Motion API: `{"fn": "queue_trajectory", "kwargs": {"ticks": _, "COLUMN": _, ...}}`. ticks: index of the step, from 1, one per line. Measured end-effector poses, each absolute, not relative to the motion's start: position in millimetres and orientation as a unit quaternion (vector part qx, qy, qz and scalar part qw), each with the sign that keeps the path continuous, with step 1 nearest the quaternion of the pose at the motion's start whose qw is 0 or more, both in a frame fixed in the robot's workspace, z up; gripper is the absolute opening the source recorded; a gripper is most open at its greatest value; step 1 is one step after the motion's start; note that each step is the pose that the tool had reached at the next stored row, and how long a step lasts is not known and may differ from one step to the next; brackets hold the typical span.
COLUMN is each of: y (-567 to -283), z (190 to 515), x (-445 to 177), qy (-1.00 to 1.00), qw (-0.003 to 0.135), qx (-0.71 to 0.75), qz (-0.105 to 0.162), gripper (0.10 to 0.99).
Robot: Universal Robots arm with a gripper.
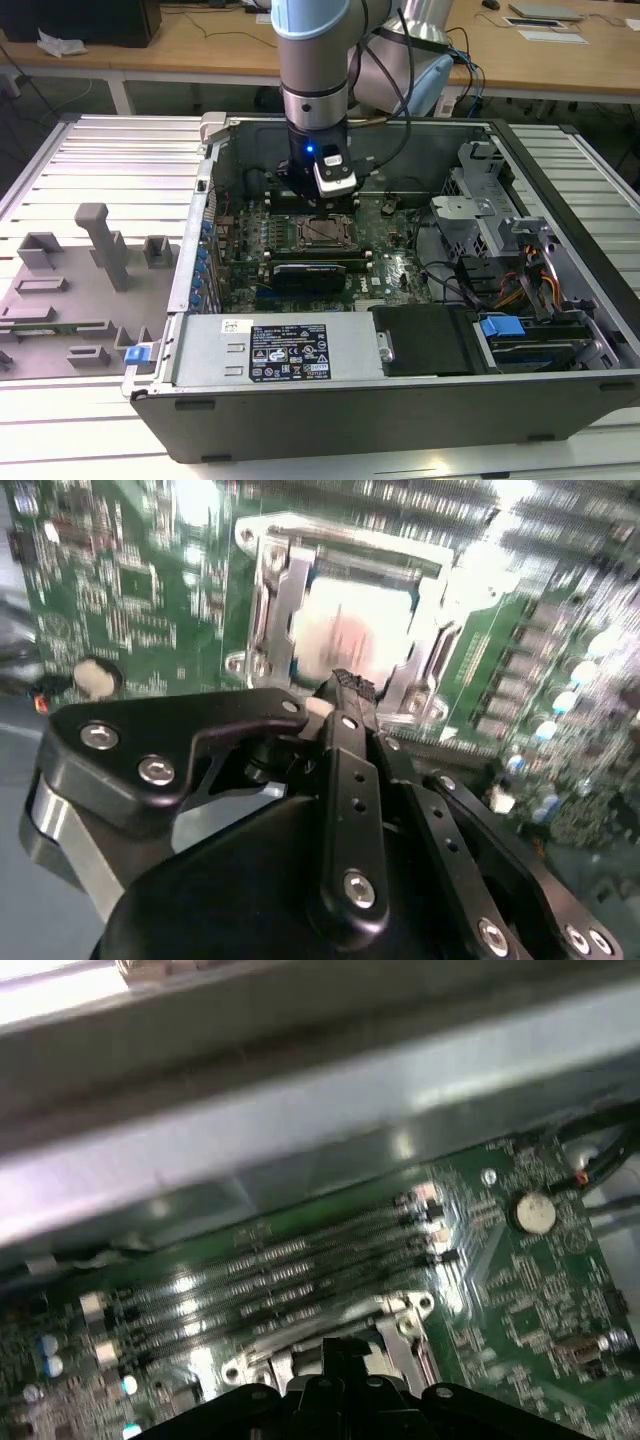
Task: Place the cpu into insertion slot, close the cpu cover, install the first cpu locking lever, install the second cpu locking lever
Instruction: 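Install the first cpu locking lever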
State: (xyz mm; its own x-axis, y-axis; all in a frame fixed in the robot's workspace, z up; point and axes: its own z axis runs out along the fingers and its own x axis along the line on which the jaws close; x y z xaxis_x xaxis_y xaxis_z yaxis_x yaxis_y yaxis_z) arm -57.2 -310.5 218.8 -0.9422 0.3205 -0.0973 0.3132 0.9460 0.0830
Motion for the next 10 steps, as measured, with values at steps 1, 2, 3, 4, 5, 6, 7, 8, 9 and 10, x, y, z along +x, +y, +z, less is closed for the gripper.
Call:
{"fn": "queue_trajectory", "kwargs": {"ticks": 1, "y": -311.5, "z": 218.7, "x": -57.1, "qy": 0.985, "qw": 0.057, "qx": 0.160, "qz": 0.020, "gripper": 0.106}}
{"fn": "queue_trajectory", "kwargs": {"ticks": 2, "y": -312.4, "z": 218.7, "x": -57.2, "qy": 0.985, "qw": 0.058, "qx": 0.160, "qz": 0.012, "gripper": 0.106}}
{"fn": "queue_trajectory", "kwargs": {"ticks": 3, "y": -313.8, "z": 218.7, "x": -57.1, "qy": 0.985, "qw": 0.060, "qx": 0.159, "qz": 0.004, "gripper": 0.106}}
{"fn": "queue_trajectory", "kwargs": {"ticks": 4, "y": -315.9, "z": 218.8, "x": -57.1, "qy": 0.985, "qw": 0.060, "qx": 0.159, "qz": 0.000, "gripper": 0.106}}
{"fn": "queue_trajectory", "kwargs": {"ticks": 5, "y": -318.9, "z": 218.5, "x": -57.1, "qy": 0.986, "qw": 0.061, "qx": 0.158, "qz": -0.002, "gripper": 0.106}}
{"fn": "queue_trajectory", "kwargs": {"ticks": 6, "y": -321.2, "z": 218.3, "x": -57.2, "qy": 0.986, "qw": 0.061, "qx": 0.158, "qz": -0.002, "gripper": 0.106}}
{"fn": "queue_trajectory", "kwargs": {"ticks": 7, "y": -324.6, "z": 217.9, "x": -57.2, "qy": 0.986, "qw": 0.061, "qx": 0.156, "qz": -0.002, "gripper": 0.106}}
{"fn": "queue_trajectory", "kwargs": {"ticks": 8, "y": -325.9, "z": 217.4, "x": -57.1, "qy": 0.987, "qw": 0.061, "qx": 0.151, "qz": -0.002, "gripper": 0.106}}
{"fn": "queue_trajectory", "kwargs": {"ticks": 9, "y": -326.1, "z": 217.0, "x": -57.1, "qy": 0.987, "qw": 0.061, "qx": 0.146, "qz": -0.002, "gripper": 0.106}}
{"fn": "queue_trajectory", "kwargs": {"ticks": 10, "y": -326.2, "z": 216.8, "x": -57.2, "qy": 0.988, "qw": 0.061, "qx": 0.140, "qz": -0.001, "gripper": 0.106}}
